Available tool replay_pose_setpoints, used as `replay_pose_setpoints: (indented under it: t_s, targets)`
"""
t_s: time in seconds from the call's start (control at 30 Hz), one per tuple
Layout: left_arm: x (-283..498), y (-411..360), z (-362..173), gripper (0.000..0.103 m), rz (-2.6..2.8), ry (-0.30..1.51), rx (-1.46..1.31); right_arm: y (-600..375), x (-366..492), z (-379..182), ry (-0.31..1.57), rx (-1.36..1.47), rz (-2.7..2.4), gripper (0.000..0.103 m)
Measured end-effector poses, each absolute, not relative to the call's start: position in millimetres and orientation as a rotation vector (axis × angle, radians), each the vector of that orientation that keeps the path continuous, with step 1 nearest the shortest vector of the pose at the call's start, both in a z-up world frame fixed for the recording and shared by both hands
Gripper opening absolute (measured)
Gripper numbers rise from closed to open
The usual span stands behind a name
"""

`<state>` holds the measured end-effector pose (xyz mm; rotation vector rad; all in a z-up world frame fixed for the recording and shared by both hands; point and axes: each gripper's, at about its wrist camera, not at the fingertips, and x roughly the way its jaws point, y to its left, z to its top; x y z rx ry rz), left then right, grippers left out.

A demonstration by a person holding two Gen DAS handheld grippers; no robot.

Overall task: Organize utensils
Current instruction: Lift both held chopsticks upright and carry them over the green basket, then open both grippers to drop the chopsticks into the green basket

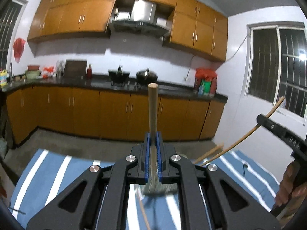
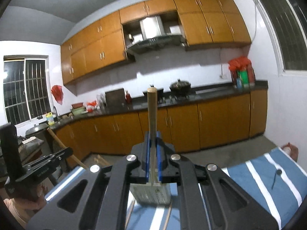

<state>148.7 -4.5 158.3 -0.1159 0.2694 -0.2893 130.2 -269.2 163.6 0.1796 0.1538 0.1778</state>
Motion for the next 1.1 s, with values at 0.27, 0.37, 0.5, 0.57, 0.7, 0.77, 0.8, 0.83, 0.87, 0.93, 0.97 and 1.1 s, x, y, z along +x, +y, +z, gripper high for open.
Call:
replay_pose_setpoints:
  t_s: [0.27, 0.37, 0.5, 0.57, 0.7, 0.77, 0.8, 0.83, 0.87, 0.93, 0.97, 1.1]
  targets:
    - [178, -26, 171, 0.007, -0.264, 0.152, -0.161, -244, 167, 160, 0.161, 0.109, 0.157, 0.008]
    - [191, -33, 160, 0.007, -0.256, 0.162, -0.148, -241, 185, 150, 0.194, 0.111, 0.150, 0.008]
    - [207, -43, 142, 0.007, -0.252, 0.203, -0.128, -240, 204, 136, 0.235, 0.117, 0.141, 0.008]
    - [213, -46, 133, 0.007, -0.263, 0.235, -0.126, -236, 211, 130, 0.262, 0.115, 0.149, 0.008]
    - [214, -46, 124, 0.007, -0.278, 0.271, -0.128, -233, 213, 121, 0.285, 0.108, 0.146, 0.011]
    - [212, -44, 123, 0.010, -0.277, 0.275, -0.125, -232, 210, 121, 0.281, 0.109, 0.148, 0.017]
    - [212, -42, 123, 0.012, -0.277, 0.276, -0.127, -233, 209, 122, 0.276, 0.112, 0.148, 0.019]
    - [210, -40, 123, 0.019, -0.275, 0.277, -0.133, -234, 207, 123, 0.272, 0.113, 0.147, 0.021]
    - [209, -38, 124, 0.028, -0.273, 0.275, -0.140, -234, 204, 124, 0.266, 0.113, 0.144, 0.022]
    - [206, -36, 128, 0.032, -0.269, 0.268, -0.152, -236, 200, 128, 0.255, 0.116, 0.138, 0.023]
    - [204, -34, 130, 0.032, -0.269, 0.264, -0.156, -238, 196, 130, 0.246, 0.119, 0.134, 0.025]
    - [193, -24, 138, 0.033, -0.265, 0.238, -0.175, -250, 176, 135, 0.216, 0.135, 0.101, 0.029]
